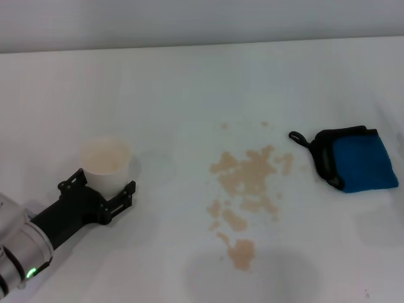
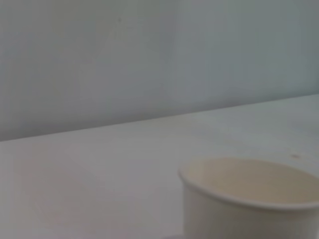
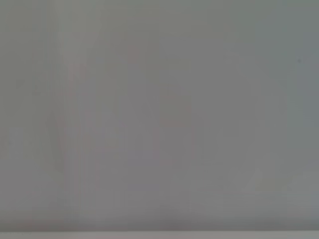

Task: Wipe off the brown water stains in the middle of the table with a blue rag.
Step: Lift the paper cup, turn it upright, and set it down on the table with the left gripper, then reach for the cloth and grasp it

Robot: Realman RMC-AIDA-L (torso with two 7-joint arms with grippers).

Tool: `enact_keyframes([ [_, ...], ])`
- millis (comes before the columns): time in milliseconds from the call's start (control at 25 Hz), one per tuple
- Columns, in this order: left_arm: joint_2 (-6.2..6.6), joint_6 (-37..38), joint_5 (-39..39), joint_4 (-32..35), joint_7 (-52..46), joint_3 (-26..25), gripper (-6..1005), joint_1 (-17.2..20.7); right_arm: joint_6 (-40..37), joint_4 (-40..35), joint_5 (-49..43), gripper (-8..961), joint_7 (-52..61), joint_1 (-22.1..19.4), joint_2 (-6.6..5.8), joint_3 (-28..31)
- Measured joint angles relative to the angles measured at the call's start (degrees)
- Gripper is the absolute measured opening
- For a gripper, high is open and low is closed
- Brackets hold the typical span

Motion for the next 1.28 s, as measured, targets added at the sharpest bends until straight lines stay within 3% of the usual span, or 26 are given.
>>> enact_keyframes([
  [560, 0.12, -0.1, -0.1, 0.1, 0.7, 0.4, 880, 0.9, 0.5, 0.2, 0.0, 812, 0.0, -0.7, 0.0, 0.0],
  [1080, 0.38, -6.3, -1.1, 1.5, 7.7, -1.3, 879, 7.9, 0.5, -0.1, 0.0, 812, 0.0, -0.7, 0.0, 0.0],
  [1160, 0.28, -9.1, -1.2, 1.5, 10.1, -2.3, 880, 10.8, 0.5, -0.1, 0.0, 812, -0.1, -0.7, -0.03, 0.0],
  [1280, 0.17, -12.0, -1.2, 1.2, 11.0, -2.8, 881, 11.9, 0.5, -0.4, 0.0, 812, -0.4, -1.0, -0.07, 0.0],
])
